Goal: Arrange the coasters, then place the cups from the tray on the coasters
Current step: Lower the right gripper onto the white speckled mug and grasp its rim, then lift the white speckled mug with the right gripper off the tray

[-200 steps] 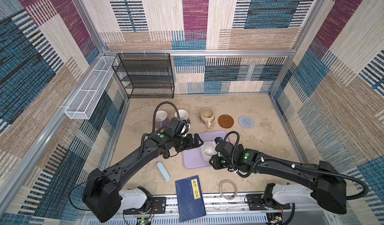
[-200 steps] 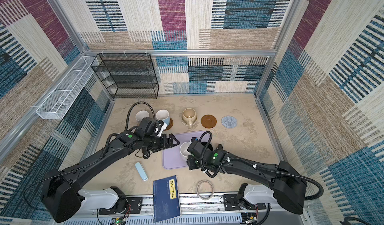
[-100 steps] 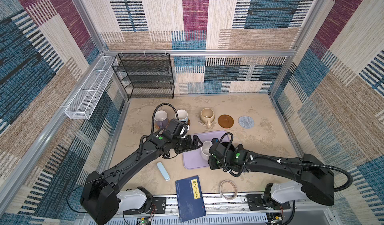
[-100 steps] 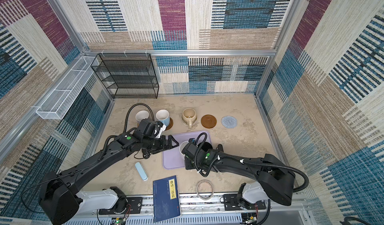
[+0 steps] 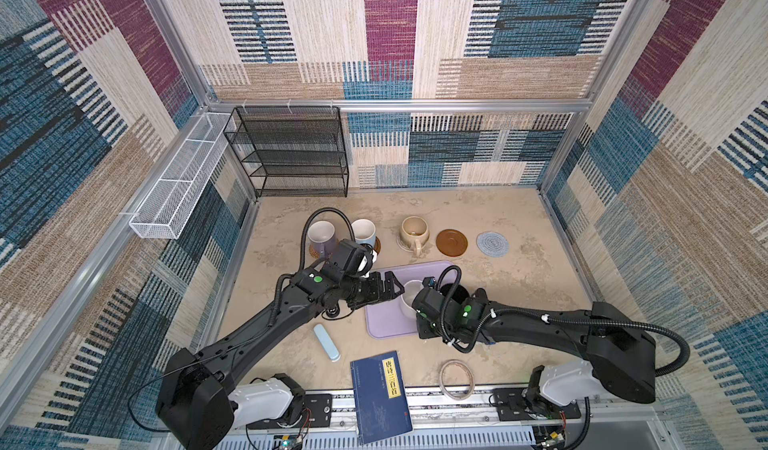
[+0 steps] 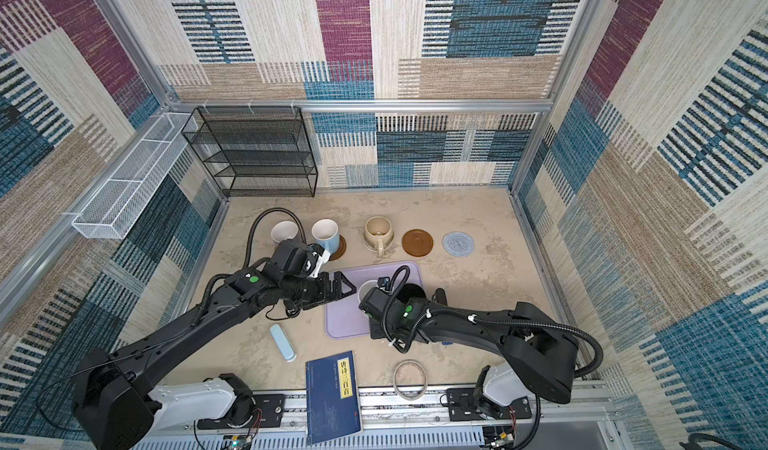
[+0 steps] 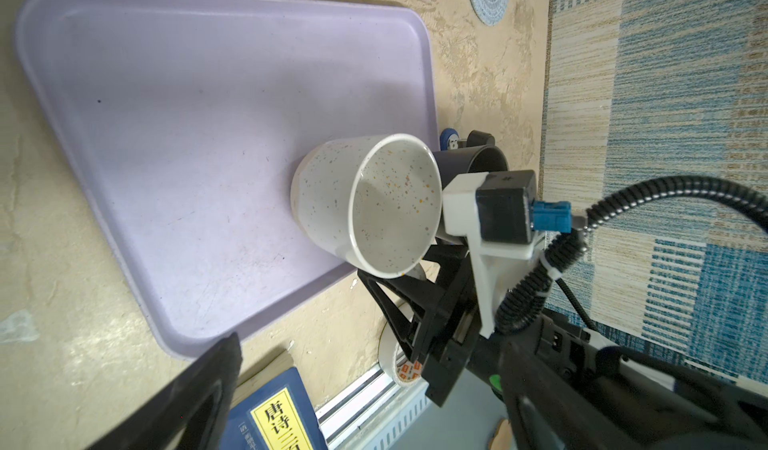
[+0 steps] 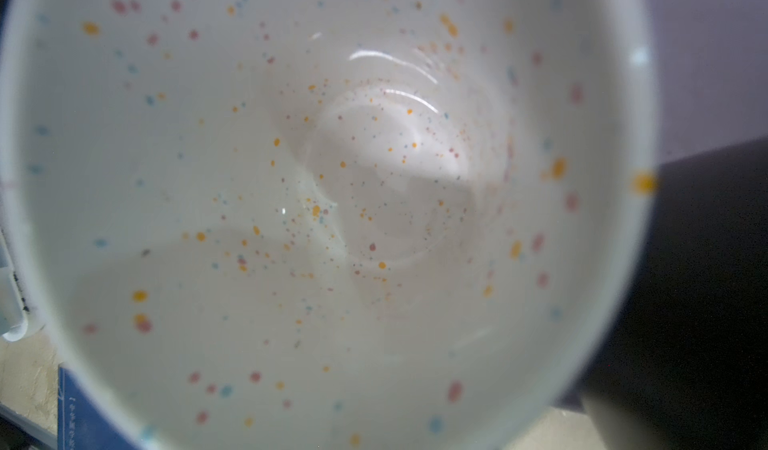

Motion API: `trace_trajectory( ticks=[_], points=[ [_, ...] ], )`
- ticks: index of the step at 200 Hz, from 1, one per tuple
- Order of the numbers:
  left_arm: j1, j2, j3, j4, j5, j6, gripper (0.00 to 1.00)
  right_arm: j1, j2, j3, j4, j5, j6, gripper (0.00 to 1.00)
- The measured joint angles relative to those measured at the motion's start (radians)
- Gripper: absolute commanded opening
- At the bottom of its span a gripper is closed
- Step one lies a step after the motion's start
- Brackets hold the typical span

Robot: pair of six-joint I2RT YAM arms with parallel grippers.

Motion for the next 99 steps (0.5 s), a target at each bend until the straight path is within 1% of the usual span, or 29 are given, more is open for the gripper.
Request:
trace_trajectory(
  ticks=[44, 83, 99],
  points=[
    [0.000, 0.000, -0.003, 0.003, -0.018, -0.004, 0.99, 0.001, 0.021, 0.014, -0.002, 0.013, -0.006, 0.33],
    [0.000, 0.000, -0.004, 0.003, -0.018, -0.007, 1.00, 0.002, 0.034, 0.021, 0.005, 0.032, -0.016, 0.26],
    [0.000, 0.000, -0.005, 0.003, -0.018, -0.007, 1.00, 0.002, 0.034, 0.021, 0.006, 0.040, -0.025, 0.21]
  ],
)
